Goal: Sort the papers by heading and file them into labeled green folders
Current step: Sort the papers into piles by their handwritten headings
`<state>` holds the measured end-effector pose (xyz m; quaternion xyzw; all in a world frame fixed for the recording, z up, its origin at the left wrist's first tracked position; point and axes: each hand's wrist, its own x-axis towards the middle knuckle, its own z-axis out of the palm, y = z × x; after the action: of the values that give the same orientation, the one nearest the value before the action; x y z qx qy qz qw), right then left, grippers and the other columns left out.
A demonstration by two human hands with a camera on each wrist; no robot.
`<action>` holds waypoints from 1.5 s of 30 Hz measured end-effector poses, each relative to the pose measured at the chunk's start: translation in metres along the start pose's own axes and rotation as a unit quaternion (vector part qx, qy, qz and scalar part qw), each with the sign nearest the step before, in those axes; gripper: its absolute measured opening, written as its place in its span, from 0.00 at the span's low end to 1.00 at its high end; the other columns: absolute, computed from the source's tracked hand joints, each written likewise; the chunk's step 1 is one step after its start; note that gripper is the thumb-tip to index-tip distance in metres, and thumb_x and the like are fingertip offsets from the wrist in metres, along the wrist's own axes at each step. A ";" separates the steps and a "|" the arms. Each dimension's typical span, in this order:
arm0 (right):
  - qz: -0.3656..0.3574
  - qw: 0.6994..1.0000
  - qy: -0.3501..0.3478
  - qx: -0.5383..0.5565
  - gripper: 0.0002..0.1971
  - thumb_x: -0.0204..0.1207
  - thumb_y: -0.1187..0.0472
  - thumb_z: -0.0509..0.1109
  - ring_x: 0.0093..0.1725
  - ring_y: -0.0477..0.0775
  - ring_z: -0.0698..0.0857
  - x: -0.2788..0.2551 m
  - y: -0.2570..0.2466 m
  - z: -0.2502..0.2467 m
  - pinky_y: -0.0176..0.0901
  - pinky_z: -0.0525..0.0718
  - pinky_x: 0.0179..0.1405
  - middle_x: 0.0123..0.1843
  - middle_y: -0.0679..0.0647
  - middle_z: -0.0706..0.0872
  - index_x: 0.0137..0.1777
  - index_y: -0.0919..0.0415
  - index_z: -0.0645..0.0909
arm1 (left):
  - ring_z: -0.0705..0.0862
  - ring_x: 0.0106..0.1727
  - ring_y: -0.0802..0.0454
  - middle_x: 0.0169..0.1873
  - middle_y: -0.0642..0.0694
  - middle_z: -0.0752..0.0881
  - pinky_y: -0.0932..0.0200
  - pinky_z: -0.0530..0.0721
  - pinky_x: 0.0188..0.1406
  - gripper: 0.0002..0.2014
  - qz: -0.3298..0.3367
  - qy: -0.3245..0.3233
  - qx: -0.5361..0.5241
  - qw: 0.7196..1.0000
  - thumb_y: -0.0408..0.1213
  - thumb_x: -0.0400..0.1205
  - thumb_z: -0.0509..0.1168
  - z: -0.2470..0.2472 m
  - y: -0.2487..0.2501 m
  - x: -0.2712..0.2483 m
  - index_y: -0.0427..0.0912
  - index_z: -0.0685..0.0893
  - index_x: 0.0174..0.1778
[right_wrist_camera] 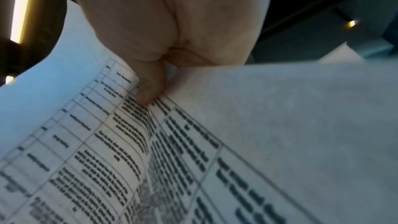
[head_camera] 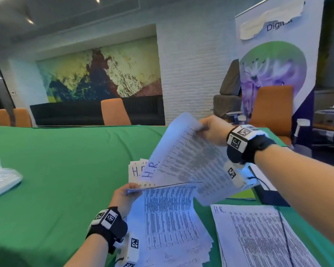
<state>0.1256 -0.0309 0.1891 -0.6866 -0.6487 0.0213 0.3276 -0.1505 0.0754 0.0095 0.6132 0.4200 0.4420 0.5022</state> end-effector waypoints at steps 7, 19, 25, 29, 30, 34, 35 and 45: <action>0.080 0.974 0.080 0.195 0.08 0.79 0.65 0.65 0.39 0.51 0.80 0.015 0.026 0.065 0.46 0.80 0.39 0.39 0.55 0.84 0.48 0.68 0.85 | 0.82 0.46 0.52 0.43 0.48 0.86 0.55 0.73 0.55 0.09 0.023 0.032 -0.052 0.998 0.21 0.80 0.62 -0.006 0.019 -0.002 0.34 0.83 0.52; 0.290 0.865 -0.016 0.409 0.16 0.80 0.77 0.52 0.35 0.60 0.84 -0.029 0.050 0.153 0.58 0.88 0.41 0.42 0.64 0.86 0.46 0.70 0.83 | 0.83 0.48 0.53 0.43 0.50 0.86 0.51 0.76 0.60 0.10 0.004 0.044 -0.053 0.998 0.22 0.79 0.65 0.005 0.006 0.002 0.42 0.85 0.41; 0.240 0.939 -0.208 0.134 0.17 0.78 0.73 0.55 0.54 0.63 0.87 -0.039 0.043 0.140 0.57 0.88 0.52 0.60 0.65 0.86 0.62 0.65 0.79 | 0.87 0.44 0.52 0.47 0.45 0.88 0.60 0.82 0.46 0.13 0.011 0.035 -0.002 0.999 0.22 0.77 0.67 0.014 0.011 0.000 0.43 0.86 0.51; 0.259 0.946 -0.188 -0.046 0.28 0.79 0.71 0.57 0.70 0.59 0.77 -0.062 0.073 0.105 0.45 0.78 0.63 0.77 0.60 0.72 0.79 0.61 0.64 | 0.86 0.42 0.46 0.44 0.42 0.89 0.52 0.85 0.47 0.10 0.030 0.036 0.050 0.998 0.23 0.76 0.69 0.027 0.024 -0.002 0.43 0.88 0.45; 0.273 0.939 -0.190 -0.083 0.29 0.78 0.69 0.59 0.72 0.58 0.76 -0.073 0.086 0.097 0.43 0.77 0.64 0.77 0.59 0.71 0.80 0.60 0.63 | 0.86 0.41 0.45 0.43 0.41 0.89 0.49 0.86 0.48 0.09 0.039 0.032 0.066 0.997 0.24 0.76 0.69 0.031 0.029 -0.003 0.43 0.88 0.43; 0.356 0.876 -0.247 -0.214 0.45 0.62 0.42 0.77 0.67 0.60 0.80 -0.136 0.127 0.071 0.51 0.81 0.64 0.72 0.59 0.78 0.76 0.61 0.65 | 0.84 0.41 0.45 0.42 0.42 0.88 0.51 0.83 0.47 0.08 0.064 0.033 0.111 0.991 0.26 0.76 0.70 0.044 0.046 -0.019 0.36 0.87 0.50; 0.374 0.864 -0.249 -0.226 0.52 0.54 0.36 0.79 0.65 0.60 0.82 -0.154 0.134 0.068 0.53 0.82 0.61 0.70 0.58 0.79 0.74 0.60 0.66 | 0.83 0.41 0.45 0.42 0.43 0.87 0.53 0.82 0.46 0.08 0.071 0.033 0.109 0.991 0.26 0.77 0.69 0.046 0.049 -0.024 0.35 0.87 0.51; 0.416 0.870 -0.187 -0.188 0.42 0.63 0.56 0.80 0.60 0.60 0.85 -0.214 0.149 0.059 0.50 0.85 0.57 0.64 0.58 0.83 0.77 0.57 0.66 | 0.83 0.45 0.45 0.42 0.42 0.86 0.54 0.78 0.50 0.09 0.096 0.026 0.107 0.989 0.24 0.76 0.70 0.052 0.054 -0.056 0.44 0.85 0.38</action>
<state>0.1962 -0.1914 -0.0133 -0.9247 -0.3438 0.1612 0.0264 -0.1111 0.0012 0.0504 0.6893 0.4166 0.4566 0.3779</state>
